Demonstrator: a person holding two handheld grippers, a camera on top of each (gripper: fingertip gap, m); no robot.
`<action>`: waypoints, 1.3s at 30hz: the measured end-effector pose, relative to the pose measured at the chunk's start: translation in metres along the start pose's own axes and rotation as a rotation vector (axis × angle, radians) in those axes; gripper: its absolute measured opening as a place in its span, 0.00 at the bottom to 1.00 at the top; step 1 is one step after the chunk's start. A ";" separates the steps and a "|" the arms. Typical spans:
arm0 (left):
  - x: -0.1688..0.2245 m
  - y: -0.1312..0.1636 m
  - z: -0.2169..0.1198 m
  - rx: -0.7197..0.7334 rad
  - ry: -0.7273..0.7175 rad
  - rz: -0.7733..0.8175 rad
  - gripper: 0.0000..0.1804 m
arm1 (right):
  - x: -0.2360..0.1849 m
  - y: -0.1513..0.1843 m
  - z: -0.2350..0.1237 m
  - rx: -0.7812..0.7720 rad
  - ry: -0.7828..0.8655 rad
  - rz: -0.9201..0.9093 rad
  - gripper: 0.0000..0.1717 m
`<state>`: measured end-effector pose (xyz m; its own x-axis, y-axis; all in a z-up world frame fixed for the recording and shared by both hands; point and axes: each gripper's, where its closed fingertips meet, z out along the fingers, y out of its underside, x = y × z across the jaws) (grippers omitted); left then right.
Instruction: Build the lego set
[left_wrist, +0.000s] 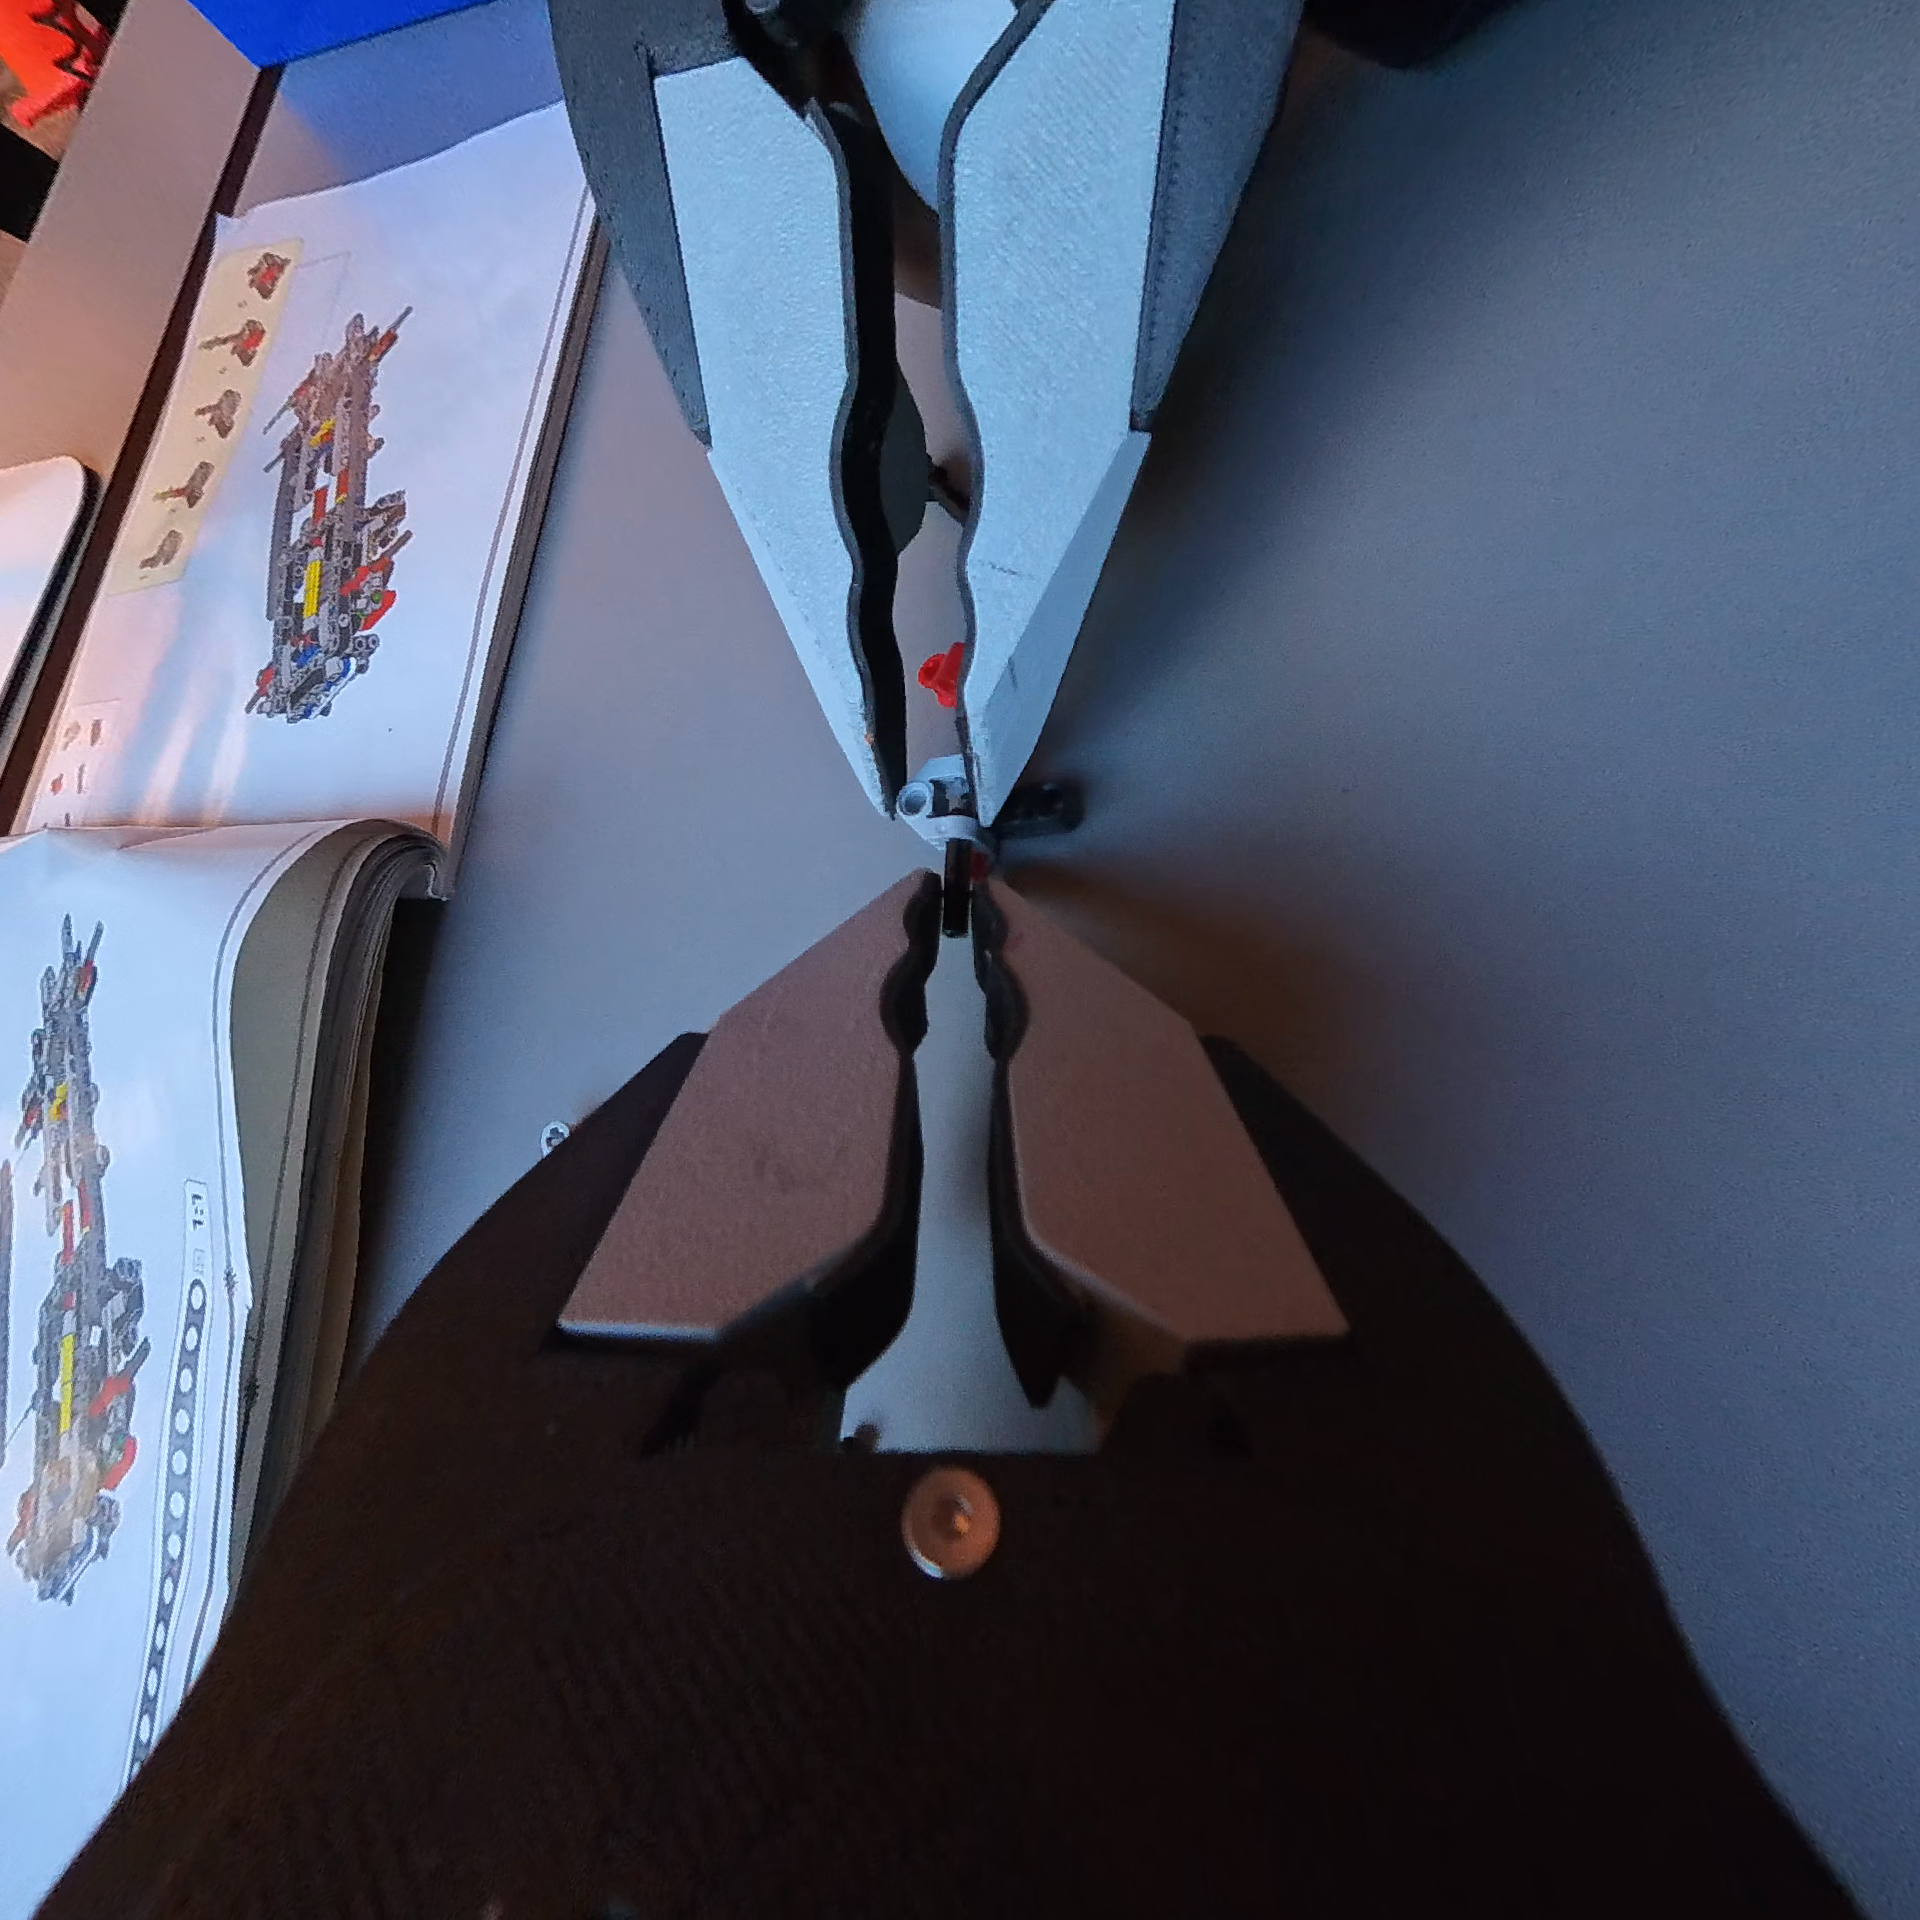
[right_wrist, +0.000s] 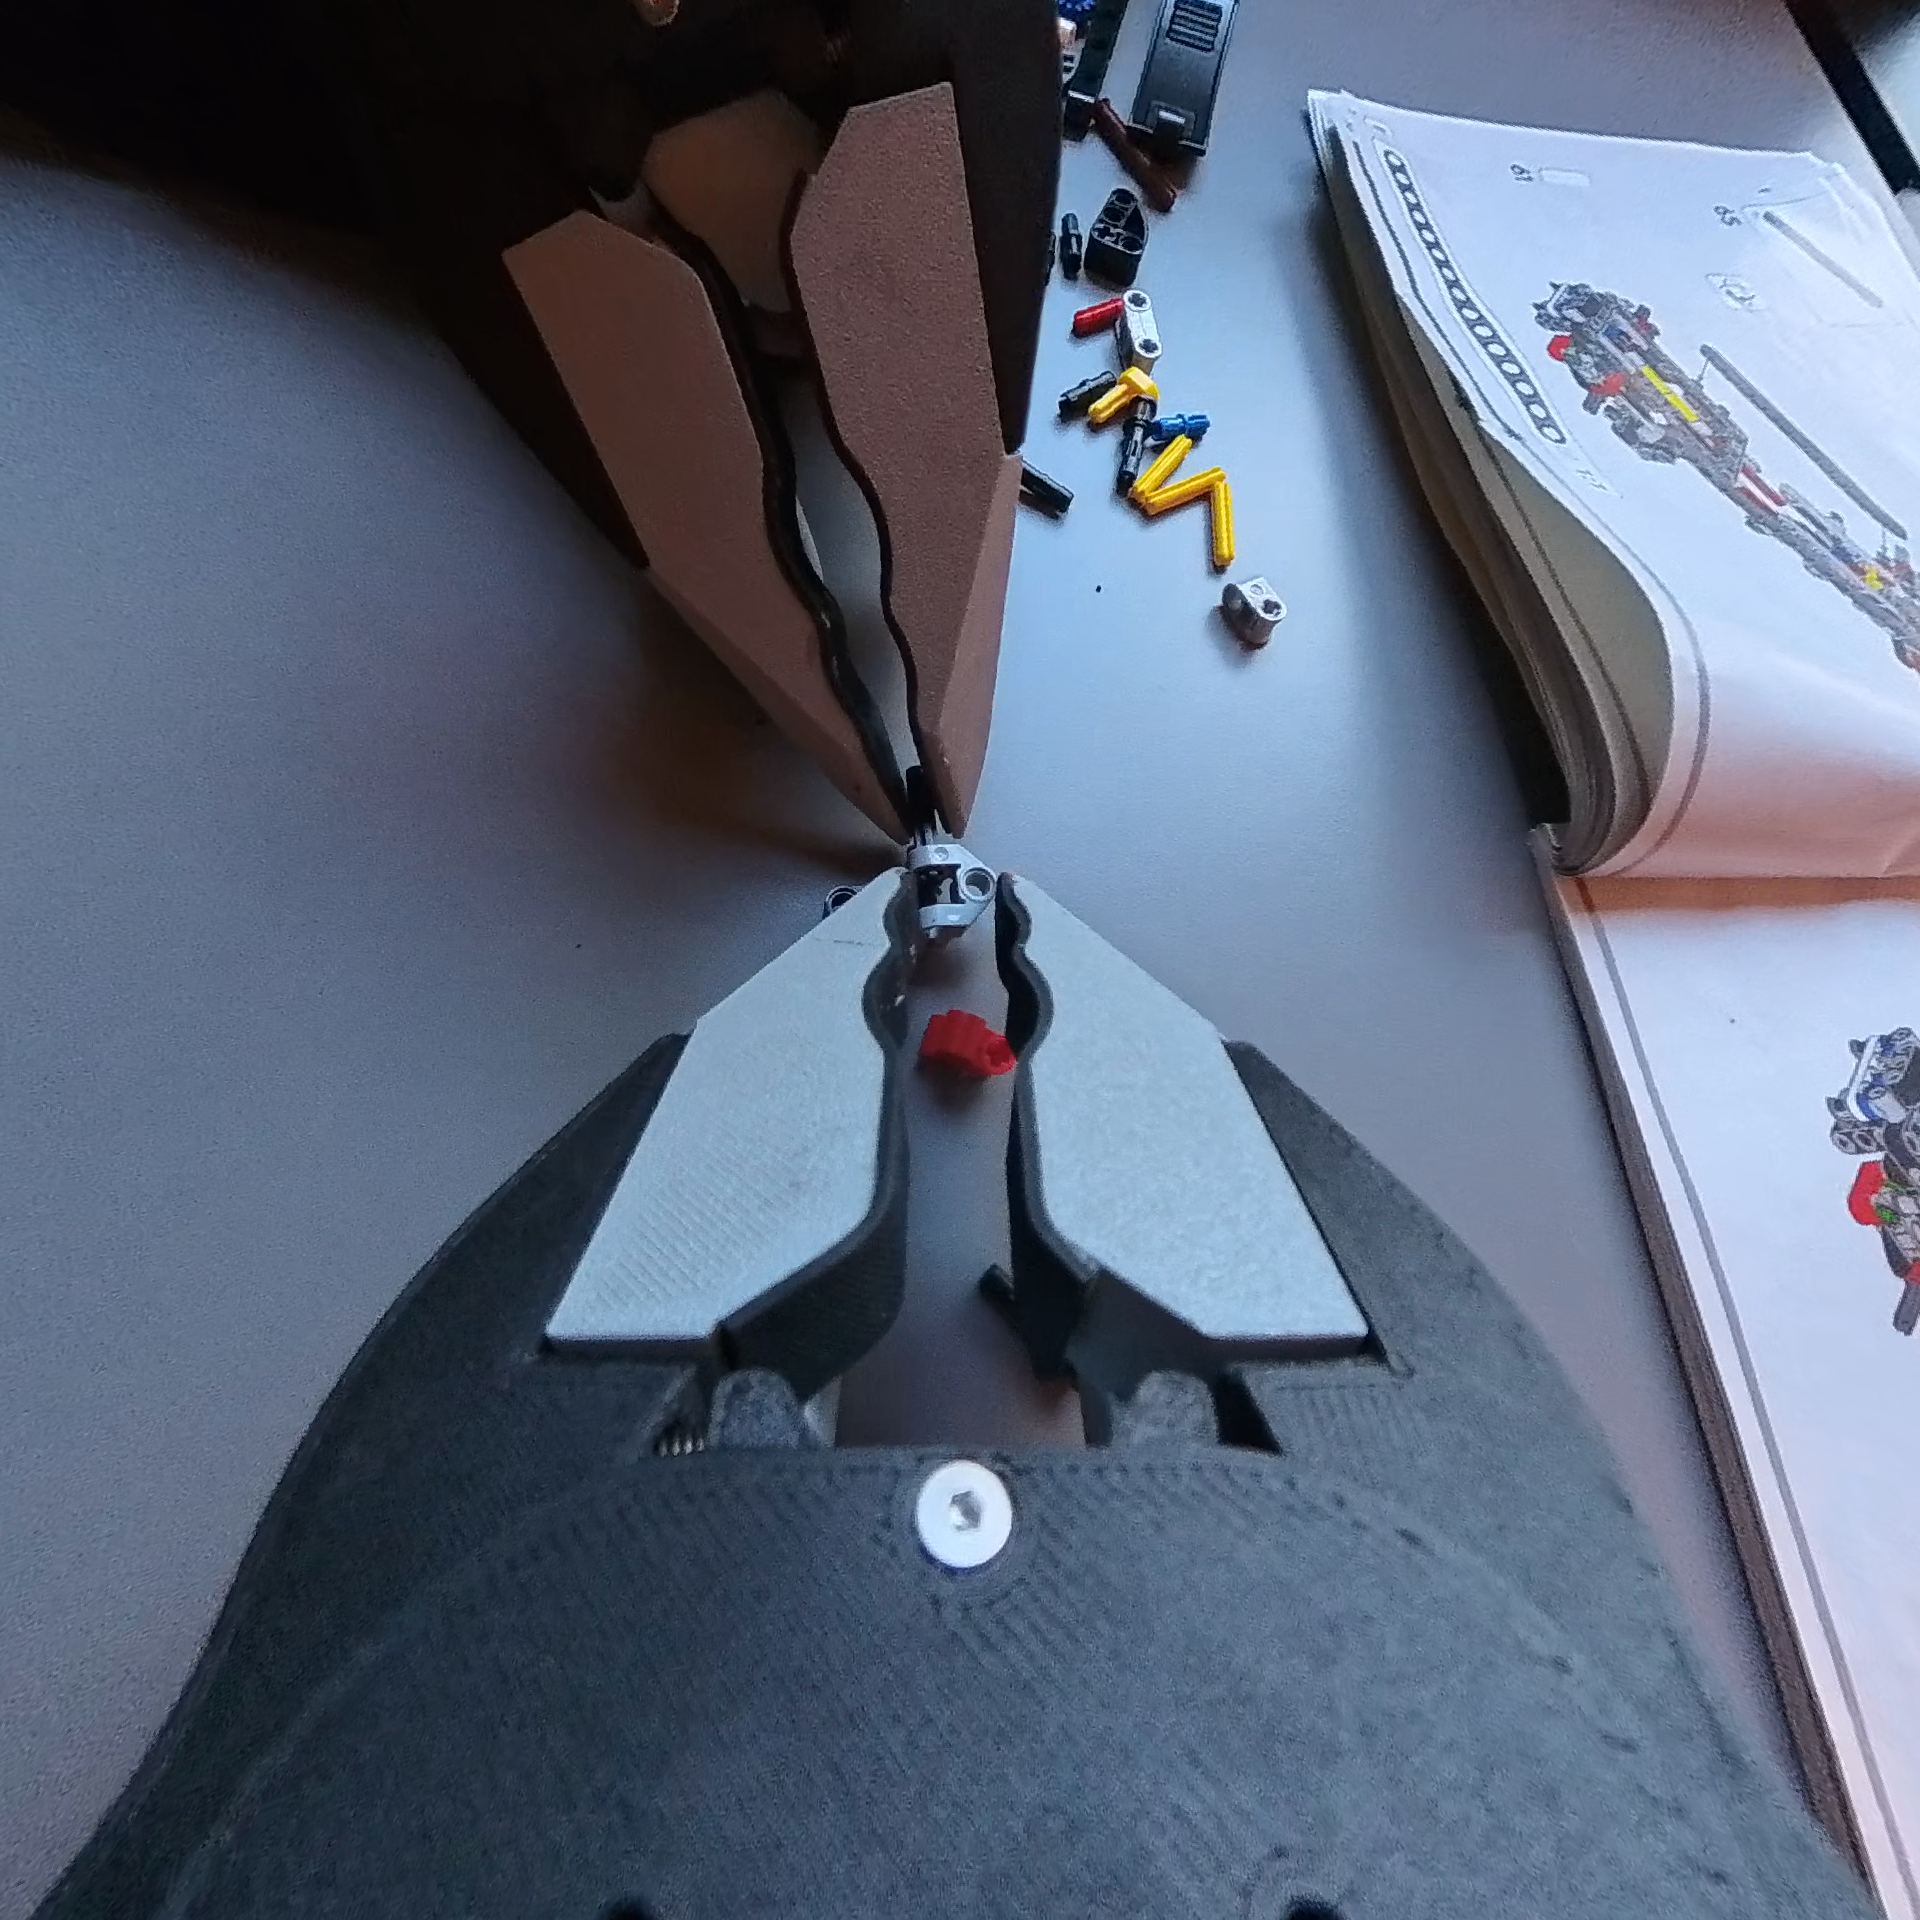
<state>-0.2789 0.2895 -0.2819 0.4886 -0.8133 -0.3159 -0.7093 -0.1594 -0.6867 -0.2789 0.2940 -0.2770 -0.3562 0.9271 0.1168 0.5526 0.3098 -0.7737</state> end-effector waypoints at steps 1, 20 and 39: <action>0.000 0.000 0.000 0.001 -0.001 0.002 0.02 | 0.000 0.000 0.000 0.000 0.003 -0.004 0.06; -0.001 0.001 0.003 -0.032 -0.006 -0.094 0.02 | 0.006 0.003 -0.003 -0.026 0.053 0.128 0.04; 0.003 -0.001 0.003 -0.026 0.046 -0.165 0.05 | 0.015 0.002 0.003 -0.046 0.158 0.225 0.00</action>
<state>-0.2752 0.2888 -0.2847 0.5764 -0.7993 -0.1697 -0.6342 -0.3066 -0.7097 -0.2853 0.3078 -0.2793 -0.1006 0.9940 0.0438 0.6392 0.0983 -0.7628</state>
